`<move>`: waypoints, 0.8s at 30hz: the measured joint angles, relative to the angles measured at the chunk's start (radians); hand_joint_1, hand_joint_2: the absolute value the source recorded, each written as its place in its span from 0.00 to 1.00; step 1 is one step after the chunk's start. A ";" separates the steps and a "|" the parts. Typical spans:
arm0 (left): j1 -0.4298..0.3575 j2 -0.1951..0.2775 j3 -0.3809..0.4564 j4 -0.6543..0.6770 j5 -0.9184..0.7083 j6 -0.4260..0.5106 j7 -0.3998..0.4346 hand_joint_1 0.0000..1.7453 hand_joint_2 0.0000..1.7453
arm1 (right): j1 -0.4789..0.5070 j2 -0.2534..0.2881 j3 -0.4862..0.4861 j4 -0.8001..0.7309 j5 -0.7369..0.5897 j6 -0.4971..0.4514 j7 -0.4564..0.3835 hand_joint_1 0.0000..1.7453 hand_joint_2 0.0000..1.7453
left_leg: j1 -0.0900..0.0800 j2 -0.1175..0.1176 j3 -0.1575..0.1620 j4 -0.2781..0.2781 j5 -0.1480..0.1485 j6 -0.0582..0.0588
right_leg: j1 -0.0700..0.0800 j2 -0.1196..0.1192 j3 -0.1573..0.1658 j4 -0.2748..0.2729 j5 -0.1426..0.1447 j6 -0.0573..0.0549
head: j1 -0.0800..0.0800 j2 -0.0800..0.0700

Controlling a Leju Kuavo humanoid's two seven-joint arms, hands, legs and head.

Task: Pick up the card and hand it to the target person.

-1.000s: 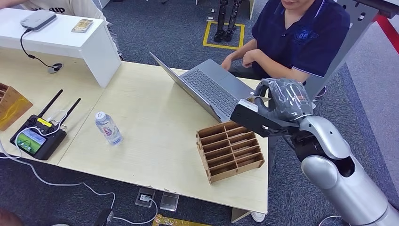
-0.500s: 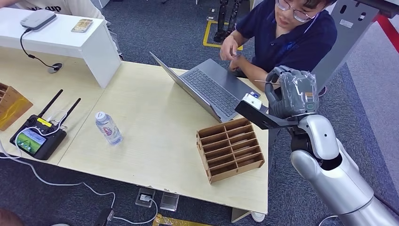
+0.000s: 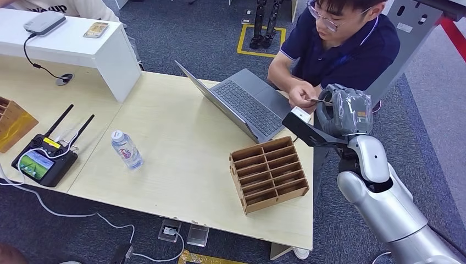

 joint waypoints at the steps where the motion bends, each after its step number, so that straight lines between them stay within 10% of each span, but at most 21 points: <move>1: 0.000 0.000 0.000 0.000 0.000 0.000 0.000 0.00 1.00 | 0.000 0.001 0.000 0.005 -0.001 0.000 0.000 0.80 1.00 | 0.000 0.000 0.000 0.000 0.000 0.000 | 0.000 0.000 0.000 0.000 0.000 0.000 | 0.000 0.000; 4: 0.000 0.000 0.000 0.000 -0.001 0.001 0.000 0.00 1.00 | 0.000 0.006 -0.002 0.018 -0.001 0.001 -0.001 0.20 1.00 | 0.000 0.000 0.000 0.000 0.000 0.000 | 0.000 0.000 0.000 0.000 0.000 0.000 | 0.000 0.000; 5: 0.000 0.000 0.000 0.000 -0.004 0.003 -0.002 0.00 0.75 | 0.000 0.007 -0.003 0.022 -0.001 0.003 -0.001 0.00 1.00 | 0.000 0.000 0.000 0.000 0.000 0.000 | 0.000 0.000 0.000 0.000 0.000 0.000 | 0.000 0.000; 8: 0.000 0.000 -0.005 0.000 -0.019 0.012 -0.019 0.00 0.00 | 0.001 0.011 -0.005 0.029 -0.010 0.010 -0.004 0.00 1.00 | 0.000 0.000 0.000 0.000 0.000 0.000 | 0.000 0.000 0.000 0.000 0.000 0.000 | 0.000 0.000; 24: 0.001 0.000 -0.008 0.000 0.015 0.030 -0.021 0.00 0.00 | 0.123 0.022 -0.078 -0.069 -0.673 0.030 -0.277 0.00 1.00 | 0.000 0.000 0.001 0.000 0.000 0.000 | 0.000 0.000 0.000 0.000 0.000 0.000 | 0.000 0.000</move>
